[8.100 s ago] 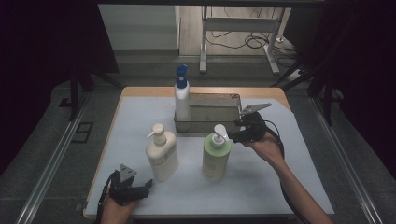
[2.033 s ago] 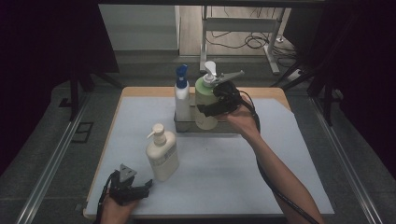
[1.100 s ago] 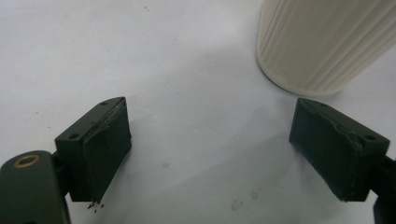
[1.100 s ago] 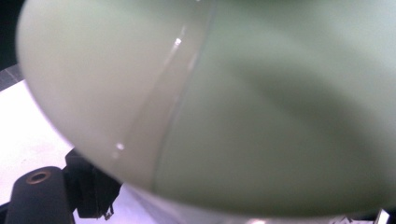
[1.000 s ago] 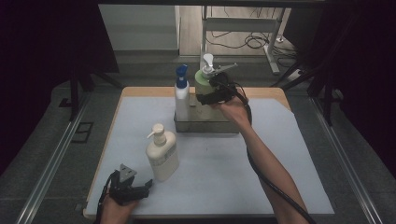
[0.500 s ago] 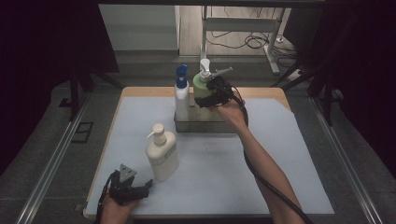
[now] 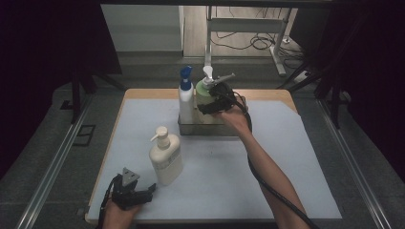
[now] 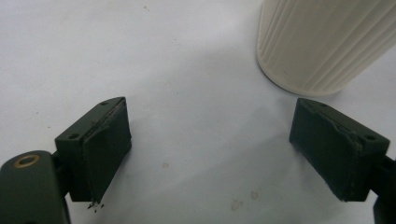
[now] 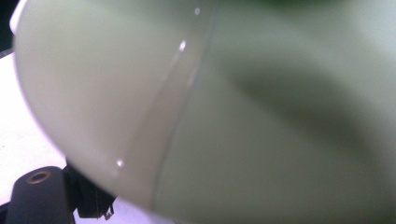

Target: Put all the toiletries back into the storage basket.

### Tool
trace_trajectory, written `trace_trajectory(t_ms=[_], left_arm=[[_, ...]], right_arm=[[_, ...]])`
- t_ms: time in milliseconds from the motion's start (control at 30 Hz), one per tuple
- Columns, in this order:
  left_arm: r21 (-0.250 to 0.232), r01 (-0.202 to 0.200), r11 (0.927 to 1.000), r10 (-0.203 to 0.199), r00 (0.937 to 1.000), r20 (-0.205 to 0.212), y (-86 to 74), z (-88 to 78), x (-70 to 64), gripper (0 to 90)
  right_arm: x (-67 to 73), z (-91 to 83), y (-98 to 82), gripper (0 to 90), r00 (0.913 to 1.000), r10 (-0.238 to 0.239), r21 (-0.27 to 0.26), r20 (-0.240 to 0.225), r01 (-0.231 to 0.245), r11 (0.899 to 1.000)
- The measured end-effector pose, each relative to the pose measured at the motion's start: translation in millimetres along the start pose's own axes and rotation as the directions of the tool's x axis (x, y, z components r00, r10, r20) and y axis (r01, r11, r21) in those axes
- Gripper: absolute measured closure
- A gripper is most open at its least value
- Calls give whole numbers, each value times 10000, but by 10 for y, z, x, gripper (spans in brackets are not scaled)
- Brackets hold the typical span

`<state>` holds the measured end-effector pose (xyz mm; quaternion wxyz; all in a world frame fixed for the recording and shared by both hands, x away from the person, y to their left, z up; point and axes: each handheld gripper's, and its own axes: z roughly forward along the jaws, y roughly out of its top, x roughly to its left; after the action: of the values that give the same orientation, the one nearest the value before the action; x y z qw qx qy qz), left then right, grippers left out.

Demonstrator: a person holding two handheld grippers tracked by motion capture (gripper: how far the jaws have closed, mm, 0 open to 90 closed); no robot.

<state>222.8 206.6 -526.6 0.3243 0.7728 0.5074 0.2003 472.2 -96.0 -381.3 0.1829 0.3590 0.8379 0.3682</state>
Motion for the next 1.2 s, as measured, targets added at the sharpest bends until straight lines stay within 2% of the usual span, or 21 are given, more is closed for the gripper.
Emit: trace_trajectory(t_ms=[700, 933, 1200], left_arm=[[0, 0, 10000, 0, 10000, 4, 0, 0, 0, 125], [-7, 6, 10000, -6, 10000, -4, -1, 0, 0, 125], [-6, 2, 10000, -2, 10000, -2, -1, 0, -1, 125]], right_arm=[[-28, 178, -176, 125, 10000, -93, 575, -16, 94, 9983], [-56, 235, -238, 122, 10000, 74, 716, -51, -70, 9974], [-97, 244, -265, 114, 9995, 286, 590, -128, -278, 9979]])
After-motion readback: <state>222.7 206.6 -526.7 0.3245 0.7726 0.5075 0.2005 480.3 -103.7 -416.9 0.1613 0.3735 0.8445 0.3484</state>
